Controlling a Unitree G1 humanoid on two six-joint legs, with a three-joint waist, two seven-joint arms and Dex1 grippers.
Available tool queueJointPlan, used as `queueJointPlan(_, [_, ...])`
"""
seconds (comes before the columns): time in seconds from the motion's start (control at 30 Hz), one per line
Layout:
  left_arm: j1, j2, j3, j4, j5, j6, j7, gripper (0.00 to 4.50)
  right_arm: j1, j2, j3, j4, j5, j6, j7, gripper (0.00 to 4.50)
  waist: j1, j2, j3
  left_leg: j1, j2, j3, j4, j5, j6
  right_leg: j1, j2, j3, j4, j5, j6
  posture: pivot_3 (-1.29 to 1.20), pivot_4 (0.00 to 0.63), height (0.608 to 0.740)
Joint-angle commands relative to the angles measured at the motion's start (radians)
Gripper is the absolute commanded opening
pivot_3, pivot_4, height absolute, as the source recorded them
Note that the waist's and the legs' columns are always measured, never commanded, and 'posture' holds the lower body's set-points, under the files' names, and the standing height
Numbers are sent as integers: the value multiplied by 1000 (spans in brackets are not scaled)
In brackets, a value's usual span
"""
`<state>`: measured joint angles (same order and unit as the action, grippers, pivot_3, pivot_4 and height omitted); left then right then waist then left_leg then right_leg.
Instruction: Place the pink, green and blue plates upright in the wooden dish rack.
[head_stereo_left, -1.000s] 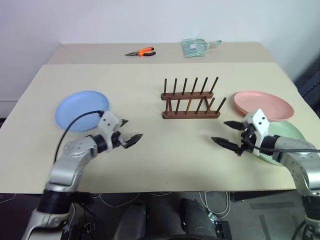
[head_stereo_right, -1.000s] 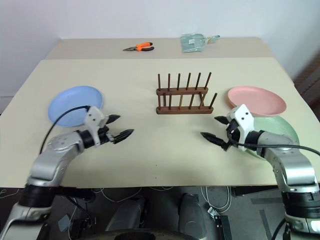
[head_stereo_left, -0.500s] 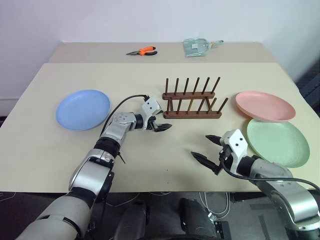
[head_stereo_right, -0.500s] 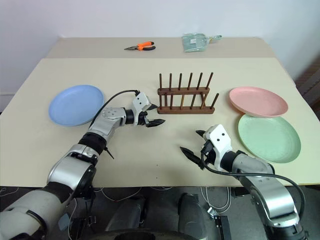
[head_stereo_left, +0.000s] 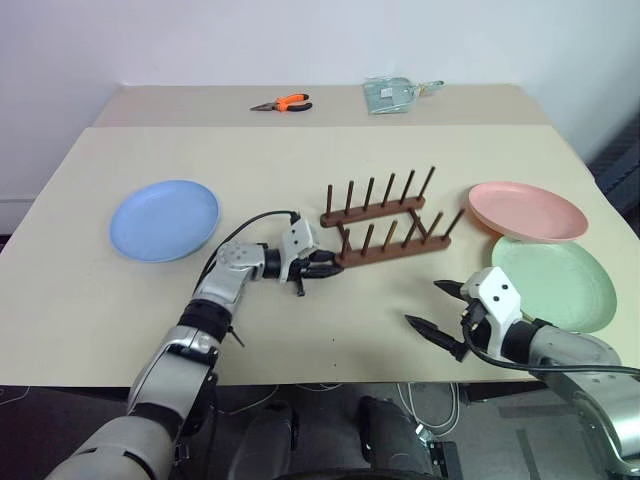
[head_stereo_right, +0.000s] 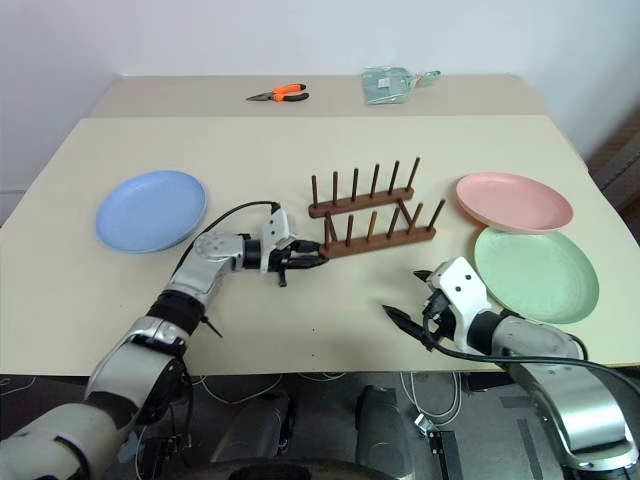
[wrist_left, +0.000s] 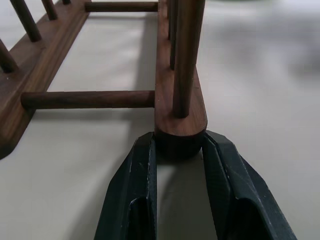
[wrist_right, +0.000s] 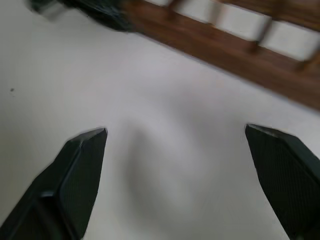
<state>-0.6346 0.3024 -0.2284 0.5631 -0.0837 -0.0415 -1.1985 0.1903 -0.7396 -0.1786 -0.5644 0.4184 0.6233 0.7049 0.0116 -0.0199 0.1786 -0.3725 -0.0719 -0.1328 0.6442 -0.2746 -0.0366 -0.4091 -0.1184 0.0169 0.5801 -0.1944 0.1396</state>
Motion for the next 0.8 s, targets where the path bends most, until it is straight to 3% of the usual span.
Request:
queueJointPlan(0.03, [43,61,-30,-153,-12,64,-64,1222,22,-38,-35,19,11,-34,62,4500,2,0,0,0,0,0,0,0,0,0,0,0,0,0,0,0,150,740])
queueJointPlan(0.2, [58,127,-30,-129,71,70,39,3572,50,-65,-40,42,-19,-60,86,4500,2,0,0,0,0,0,2,0,0,1,0,0,-1,-4,1,0,150,740])
queueJointPlan(0.23, [67,141,-25,-136,75,87,53,4049,54,-68,-38,45,-24,-63,88,4242,2,0,0,0,0,0,2,0,0,1,0,0,0,-4,1,0,150,740])
queueJointPlan(0.3, [105,176,-11,-186,51,128,47,4067,57,-69,-29,45,-30,-63,86,3604,-2,2,-1,1,0,0,1,0,0,1,0,0,0,-3,2,0,150,740])
queueJointPlan(0.33, [133,193,-3,-227,29,160,36,3923,58,-67,-21,43,-34,-66,85,3114,-6,3,-2,1,0,0,1,0,0,1,0,0,0,-3,3,0,150,740])
queueJointPlan(0.4, [210,231,9,-368,-42,269,-3,3223,48,-53,5,43,-49,-72,70,2163,-19,4,-2,1,1,1,0,-1,1,0,0,0,1,-3,3,0,150,740])
queueJointPlan(0.53, [335,200,-18,-642,-116,410,66,1230,-20,-11,93,126,-175,-132,-27,103,-22,5,-4,1,2,0,-1,-1,1,0,0,0,1,-4,1,0,150,740])
queueJointPlan(0.57, [353,175,-29,-686,-112,420,102,716,-44,2,112,152,-202,-140,-52,0,-22,6,-4,1,1,0,0,-1,1,0,0,1,1,-4,1,0,150,740])
queueJointPlan(0.67, [362,60,-67,-697,-12,414,301,716,-120,54,158,220,-253,-133,-111,0,-1,4,-3,0,0,0,3,-1,1,2,-2,2,-1,-4,0,0,150,740])
queueJointPlan(0.8, [301,-72,-76,-566,128,434,585,716,-223,115,202,331,-341,-152,-204,0,2,4,-5,1,-1,0,5,-1,1,3,-1,1,1,-4,0,0,150,740])
